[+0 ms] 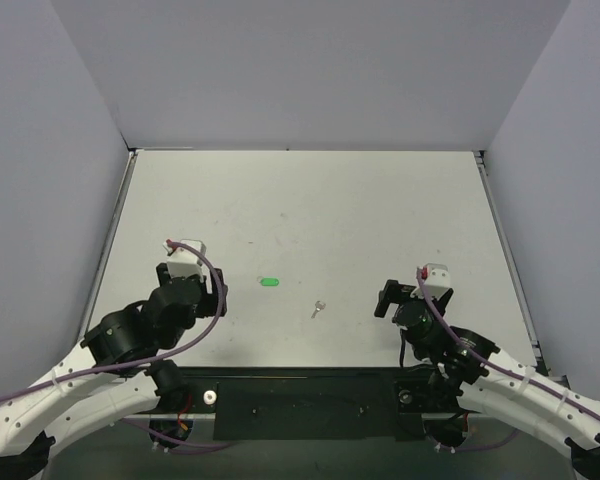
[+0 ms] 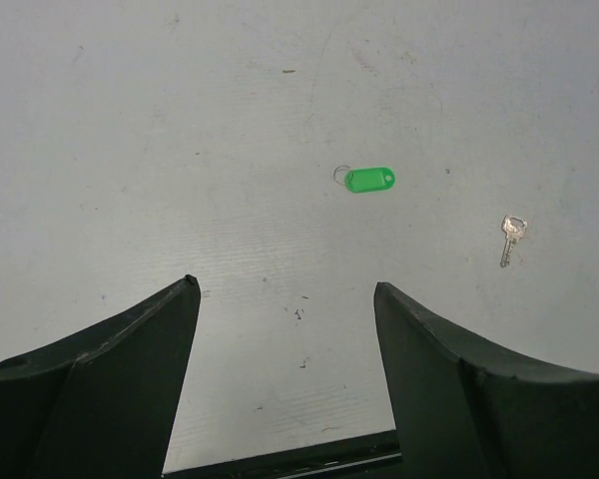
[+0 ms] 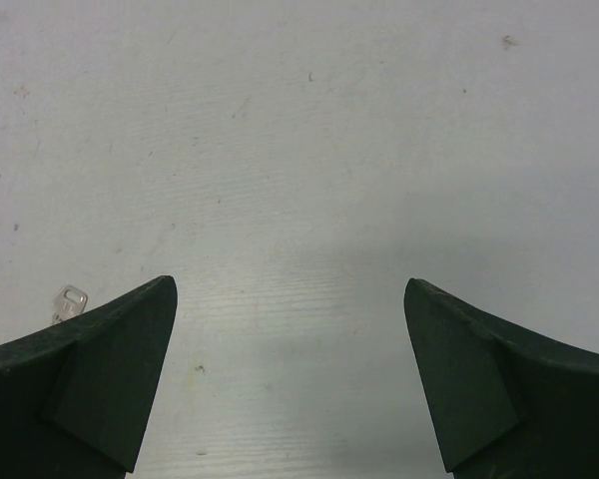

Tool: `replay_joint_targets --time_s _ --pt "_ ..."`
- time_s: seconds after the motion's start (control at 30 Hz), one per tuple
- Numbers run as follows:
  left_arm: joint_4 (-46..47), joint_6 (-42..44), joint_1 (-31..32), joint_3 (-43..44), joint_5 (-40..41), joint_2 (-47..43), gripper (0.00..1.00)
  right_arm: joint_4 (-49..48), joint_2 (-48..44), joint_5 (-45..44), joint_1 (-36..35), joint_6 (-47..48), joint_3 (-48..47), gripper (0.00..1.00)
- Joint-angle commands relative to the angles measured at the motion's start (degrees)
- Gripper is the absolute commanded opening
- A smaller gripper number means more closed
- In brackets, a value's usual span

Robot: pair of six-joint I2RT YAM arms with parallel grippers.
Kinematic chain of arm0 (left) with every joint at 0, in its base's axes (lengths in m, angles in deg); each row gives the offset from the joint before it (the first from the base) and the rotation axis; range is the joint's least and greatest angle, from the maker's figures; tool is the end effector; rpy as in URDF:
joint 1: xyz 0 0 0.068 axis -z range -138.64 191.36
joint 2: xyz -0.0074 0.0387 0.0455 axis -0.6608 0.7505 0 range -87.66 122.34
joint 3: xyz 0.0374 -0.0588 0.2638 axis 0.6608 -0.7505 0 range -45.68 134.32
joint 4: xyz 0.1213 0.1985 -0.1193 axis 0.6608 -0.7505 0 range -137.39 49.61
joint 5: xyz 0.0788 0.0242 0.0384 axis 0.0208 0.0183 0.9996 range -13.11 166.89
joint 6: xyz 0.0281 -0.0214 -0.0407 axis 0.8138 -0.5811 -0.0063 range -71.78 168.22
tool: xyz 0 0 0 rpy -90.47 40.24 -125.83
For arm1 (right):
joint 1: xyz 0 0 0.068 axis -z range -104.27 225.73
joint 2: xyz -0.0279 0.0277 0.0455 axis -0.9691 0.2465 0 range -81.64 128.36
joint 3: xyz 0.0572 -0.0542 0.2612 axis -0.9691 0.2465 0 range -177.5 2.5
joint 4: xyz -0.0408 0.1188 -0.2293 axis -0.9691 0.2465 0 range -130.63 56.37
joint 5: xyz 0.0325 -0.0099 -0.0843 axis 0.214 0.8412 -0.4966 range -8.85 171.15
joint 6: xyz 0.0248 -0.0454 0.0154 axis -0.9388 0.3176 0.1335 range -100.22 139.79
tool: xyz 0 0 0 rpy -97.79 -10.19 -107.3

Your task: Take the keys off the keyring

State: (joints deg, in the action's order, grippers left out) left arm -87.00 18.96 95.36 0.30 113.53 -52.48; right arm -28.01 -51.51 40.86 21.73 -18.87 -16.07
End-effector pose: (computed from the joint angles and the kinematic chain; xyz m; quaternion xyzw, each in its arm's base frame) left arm 0.0858 -0.0820 0.3104 0.0412 0.8562 -0.0780 0.5091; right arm 0.0986 0.0963 0.2142 0.0803 0.8061 0.1692 0.5614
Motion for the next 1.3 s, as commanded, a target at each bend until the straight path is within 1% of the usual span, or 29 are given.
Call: replay_joint_targets --time_s 0.0,0.13,0.2,0.23,0.33,0.47,0.57,0.7,1.0,1.27 --pt "0.29 0.51 -0.21 -0.27 1.41 -2.13 0.8 4.6 -2.0 -8.56 -0.23 -1.42 -4.89 0.92" --pt "0.12 0.43 -0.21 -0.1 1.59 -1.34 0.8 6.88 -2.97 -11.29 -0.23 -0.9 -10.78 0.92" --pt "0.03 0.34 -0.21 0.08 1.68 -0.99 0.8 9.26 -2.62 -12.87 -0.14 -1.42 -14.82 0.98" --pt "0.03 0.34 -0.21 -0.01 1.76 -0.73 0.8 11.18 -2.1 -13.32 -0.14 -1.69 -17.27 1.0" --pt "-0.06 0.25 -0.21 0.08 1.77 -0.9 0.8 14.53 -0.52 -12.53 -0.14 -1.95 -23.94 1.0" --pt "-0.06 0.25 -0.21 0.08 1.68 -1.34 0.8 18.4 1.16 -11.21 -0.23 -2.83 -29.32 1.0" --pt "-0.06 0.25 -0.21 -0.1 1.77 -1.6 0.8 18.49 0.11 -10.95 -0.14 -3.36 -30.12 1.0" --pt "0.11 0.16 -0.21 -0.01 1.77 -1.69 0.8 17.26 -2.53 -11.04 -0.14 -3.18 -27.93 1.0" --pt "0.03 0.34 -0.21 -0.01 1.68 -1.34 0.8 17.96 -7.71 -9.72 -0.23 -4.68 -24.06 1.0" --pt "-0.15 0.25 -0.21 -0.1 1.85 -2.13 0.8 18.49 -7.98 -8.75 -0.14 -3.62 -23.97 1.0"
